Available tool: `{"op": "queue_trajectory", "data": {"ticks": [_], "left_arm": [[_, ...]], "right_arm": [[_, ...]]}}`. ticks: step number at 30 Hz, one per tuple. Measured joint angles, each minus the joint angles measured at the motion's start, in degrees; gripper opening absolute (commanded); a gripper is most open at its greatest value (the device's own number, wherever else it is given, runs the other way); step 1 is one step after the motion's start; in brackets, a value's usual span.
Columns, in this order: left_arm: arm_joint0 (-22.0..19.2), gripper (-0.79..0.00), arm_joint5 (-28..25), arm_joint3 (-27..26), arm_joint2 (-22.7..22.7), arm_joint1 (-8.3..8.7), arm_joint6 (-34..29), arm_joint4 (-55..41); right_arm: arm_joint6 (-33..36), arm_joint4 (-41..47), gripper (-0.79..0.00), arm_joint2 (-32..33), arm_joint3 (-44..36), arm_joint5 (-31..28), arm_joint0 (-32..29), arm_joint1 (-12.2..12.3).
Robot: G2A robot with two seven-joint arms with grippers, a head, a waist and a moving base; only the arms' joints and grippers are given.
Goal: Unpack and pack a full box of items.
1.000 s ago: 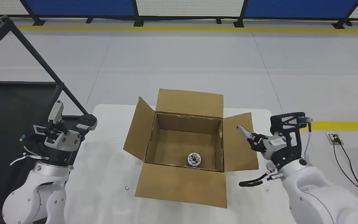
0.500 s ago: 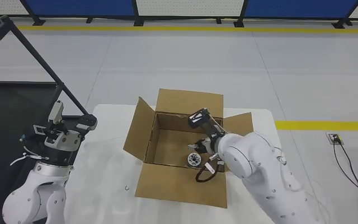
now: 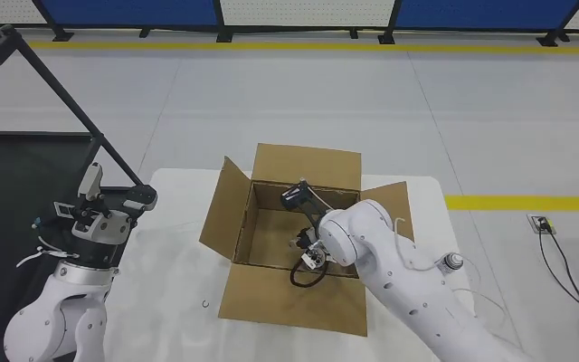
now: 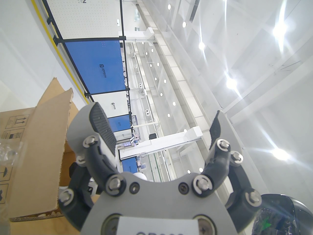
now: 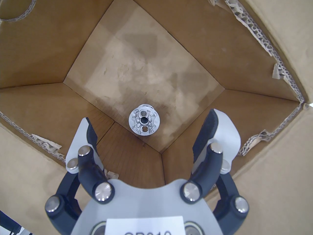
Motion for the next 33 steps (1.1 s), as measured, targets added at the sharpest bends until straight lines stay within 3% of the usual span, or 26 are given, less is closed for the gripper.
{"op": "queue_trajectory", "data": {"ticks": [9,19,33], "left_arm": [[0.0,0.0,0.0,0.0,0.0,0.0,0.0,0.0],[0.0,0.0,0.0,0.0,0.0,0.0,0.0,0.0],[0.0,0.0,0.0,0.0,0.0,0.0,0.0,0.0]], "right_arm": [[-1.7,0.6,0.0,-0.3,1.4,-0.4,-1.3,-0.2],[3.5,10.5,0.0,-4.3,19.6,0.3,6.1,-4.4],[0.0,13.8,0.0,-9.0,33.7,-0.4,10.3,-9.1]]}}
